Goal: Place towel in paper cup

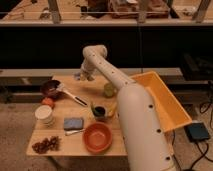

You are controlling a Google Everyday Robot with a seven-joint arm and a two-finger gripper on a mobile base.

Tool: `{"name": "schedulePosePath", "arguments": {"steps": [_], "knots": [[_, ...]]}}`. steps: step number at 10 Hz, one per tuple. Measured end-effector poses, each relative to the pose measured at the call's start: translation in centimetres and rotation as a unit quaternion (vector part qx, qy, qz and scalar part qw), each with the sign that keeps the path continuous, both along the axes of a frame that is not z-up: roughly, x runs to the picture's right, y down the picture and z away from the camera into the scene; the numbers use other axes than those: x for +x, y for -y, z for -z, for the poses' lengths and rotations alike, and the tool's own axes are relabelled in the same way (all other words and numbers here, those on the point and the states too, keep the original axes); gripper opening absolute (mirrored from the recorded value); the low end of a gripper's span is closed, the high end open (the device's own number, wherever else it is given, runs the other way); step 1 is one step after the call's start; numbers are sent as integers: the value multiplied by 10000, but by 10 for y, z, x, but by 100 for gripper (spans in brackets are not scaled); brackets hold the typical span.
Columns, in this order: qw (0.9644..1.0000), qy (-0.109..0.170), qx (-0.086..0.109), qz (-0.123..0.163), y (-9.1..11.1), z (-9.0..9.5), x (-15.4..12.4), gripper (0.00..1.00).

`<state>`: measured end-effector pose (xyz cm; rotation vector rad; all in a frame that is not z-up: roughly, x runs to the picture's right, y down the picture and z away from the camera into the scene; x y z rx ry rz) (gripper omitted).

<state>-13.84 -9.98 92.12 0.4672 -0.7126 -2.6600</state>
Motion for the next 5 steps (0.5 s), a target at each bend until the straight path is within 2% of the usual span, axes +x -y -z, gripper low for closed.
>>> {"name": "schedulePosePath", "arguments": {"steps": [1,2,3,5], "knots": [[10000,52,-28,55,6,17,2,0],[9996,190,-104,168,9,48,2,0],[9990,319,-180,263,5,69,1,0],[9951,778,-321,524,-23,115,-13,0]]}}
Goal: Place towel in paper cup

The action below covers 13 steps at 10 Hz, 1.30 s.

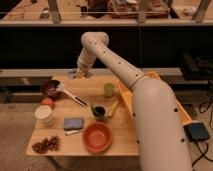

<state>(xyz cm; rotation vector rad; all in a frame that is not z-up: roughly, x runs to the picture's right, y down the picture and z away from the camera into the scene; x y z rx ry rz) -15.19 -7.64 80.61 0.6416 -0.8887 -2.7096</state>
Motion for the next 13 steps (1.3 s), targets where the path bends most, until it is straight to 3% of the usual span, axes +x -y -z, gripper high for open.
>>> {"name": "schedulePosePath", "arguments": {"steps": [1,3,6,8,10,13], "knots": [[9996,240,9,114,-14,21,-8,0],[9987,465,33,221,-27,44,-13,0],[9981,542,39,274,-31,50,-19,0],[9964,675,157,498,-32,57,-26,0],[9894,997,378,985,-44,81,-56,0],[9726,1410,590,1753,-76,113,-129,0]]}}
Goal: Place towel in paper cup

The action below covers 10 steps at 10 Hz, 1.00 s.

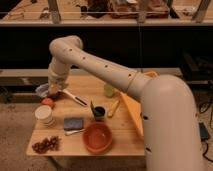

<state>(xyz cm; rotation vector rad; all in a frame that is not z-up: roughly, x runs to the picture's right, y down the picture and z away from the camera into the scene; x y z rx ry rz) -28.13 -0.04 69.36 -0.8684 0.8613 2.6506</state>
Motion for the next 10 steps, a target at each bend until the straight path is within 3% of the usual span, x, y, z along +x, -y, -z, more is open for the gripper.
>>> {"name": "schedulePosePath", "arguments": {"steps": [2,5,7,10], "knots": [[9978,84,88,645,-28,7,-53,0],[9951,28,-9,990,-55,-11,-87,0],[9947,24,-225,1002,-73,-24,-85,0],[9944,54,-573,889,-108,-54,-47,0]]}}
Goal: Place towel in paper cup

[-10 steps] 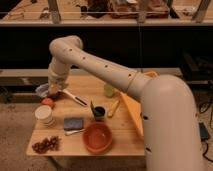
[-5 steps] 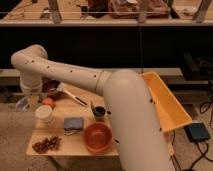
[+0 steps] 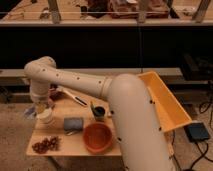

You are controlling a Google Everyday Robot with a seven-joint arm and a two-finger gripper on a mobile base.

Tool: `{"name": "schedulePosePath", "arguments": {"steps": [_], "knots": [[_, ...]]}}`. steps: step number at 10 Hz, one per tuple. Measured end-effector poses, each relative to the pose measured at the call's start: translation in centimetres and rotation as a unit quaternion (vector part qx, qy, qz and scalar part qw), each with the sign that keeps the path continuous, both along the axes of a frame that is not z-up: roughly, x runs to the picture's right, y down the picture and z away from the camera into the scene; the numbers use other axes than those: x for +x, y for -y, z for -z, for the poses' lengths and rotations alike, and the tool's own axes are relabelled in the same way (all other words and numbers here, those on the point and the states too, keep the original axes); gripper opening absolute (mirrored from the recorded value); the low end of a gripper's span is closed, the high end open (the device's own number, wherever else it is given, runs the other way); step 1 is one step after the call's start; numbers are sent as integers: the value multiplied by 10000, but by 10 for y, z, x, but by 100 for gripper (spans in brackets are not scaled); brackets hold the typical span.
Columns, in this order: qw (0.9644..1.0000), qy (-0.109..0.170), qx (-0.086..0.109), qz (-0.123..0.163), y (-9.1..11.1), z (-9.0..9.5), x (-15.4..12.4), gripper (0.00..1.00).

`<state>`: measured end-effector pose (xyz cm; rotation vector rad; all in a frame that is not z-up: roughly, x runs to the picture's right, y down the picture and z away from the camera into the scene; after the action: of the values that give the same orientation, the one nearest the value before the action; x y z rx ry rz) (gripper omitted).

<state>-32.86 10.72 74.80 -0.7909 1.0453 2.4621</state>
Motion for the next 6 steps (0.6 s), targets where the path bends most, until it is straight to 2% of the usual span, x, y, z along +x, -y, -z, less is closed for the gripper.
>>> {"name": "schedulePosePath", "arguments": {"steps": [2,3,6], "knots": [[9999,11,-132,-83,-11,-11,15,2],[9998,24,-150,-135,-11,-12,15,7],[9989,78,-165,-430,6,-5,13,36]]}}
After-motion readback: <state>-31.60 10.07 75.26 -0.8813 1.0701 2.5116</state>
